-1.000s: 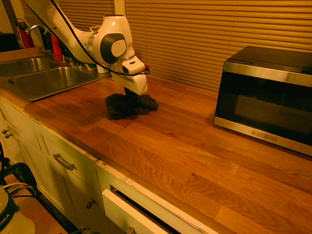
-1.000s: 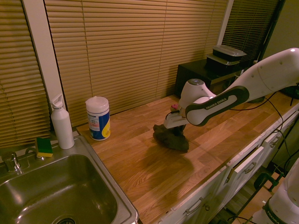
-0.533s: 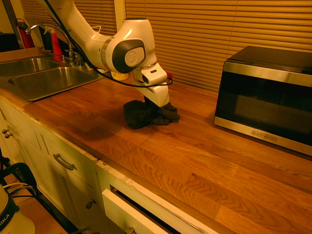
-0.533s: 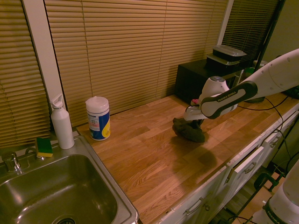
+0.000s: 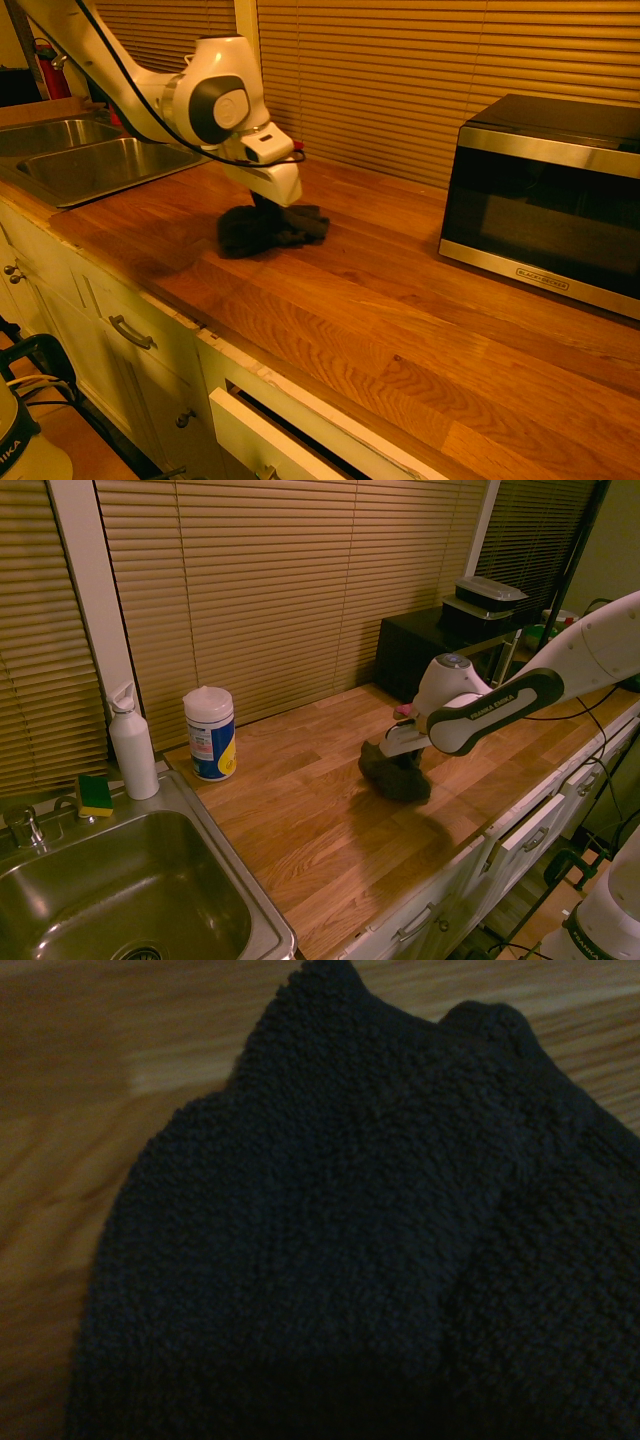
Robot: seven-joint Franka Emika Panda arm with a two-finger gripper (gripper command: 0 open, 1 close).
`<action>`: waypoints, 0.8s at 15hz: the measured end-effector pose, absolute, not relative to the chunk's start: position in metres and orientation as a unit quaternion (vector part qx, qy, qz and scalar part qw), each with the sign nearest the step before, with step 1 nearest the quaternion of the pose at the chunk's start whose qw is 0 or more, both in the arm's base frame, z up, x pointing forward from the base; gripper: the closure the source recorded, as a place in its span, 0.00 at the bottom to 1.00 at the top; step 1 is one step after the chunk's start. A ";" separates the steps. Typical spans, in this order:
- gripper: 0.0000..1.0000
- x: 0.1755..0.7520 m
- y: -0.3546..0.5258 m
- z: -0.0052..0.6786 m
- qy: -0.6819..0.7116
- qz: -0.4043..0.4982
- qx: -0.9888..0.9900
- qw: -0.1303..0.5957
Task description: Clear the spill
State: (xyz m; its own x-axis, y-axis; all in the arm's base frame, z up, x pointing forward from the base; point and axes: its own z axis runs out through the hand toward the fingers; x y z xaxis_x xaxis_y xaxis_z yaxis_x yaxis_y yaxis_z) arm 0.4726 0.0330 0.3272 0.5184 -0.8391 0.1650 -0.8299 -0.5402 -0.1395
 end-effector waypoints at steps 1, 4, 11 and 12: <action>1.00 0.468 0.062 0.327 0.470 -0.102 -0.876 0.023; 1.00 0.461 0.135 0.329 0.447 -0.095 -0.889 0.027; 0.00 0.486 0.228 0.331 0.415 -0.097 -0.905 0.008; 0.00 0.485 0.228 0.331 0.414 -0.097 -0.905 0.008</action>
State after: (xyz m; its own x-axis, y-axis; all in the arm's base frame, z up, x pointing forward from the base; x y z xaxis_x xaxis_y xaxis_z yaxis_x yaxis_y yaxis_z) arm 0.4855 0.2285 0.3306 0.6375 -0.7516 0.1695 -0.7486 -0.6563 -0.0946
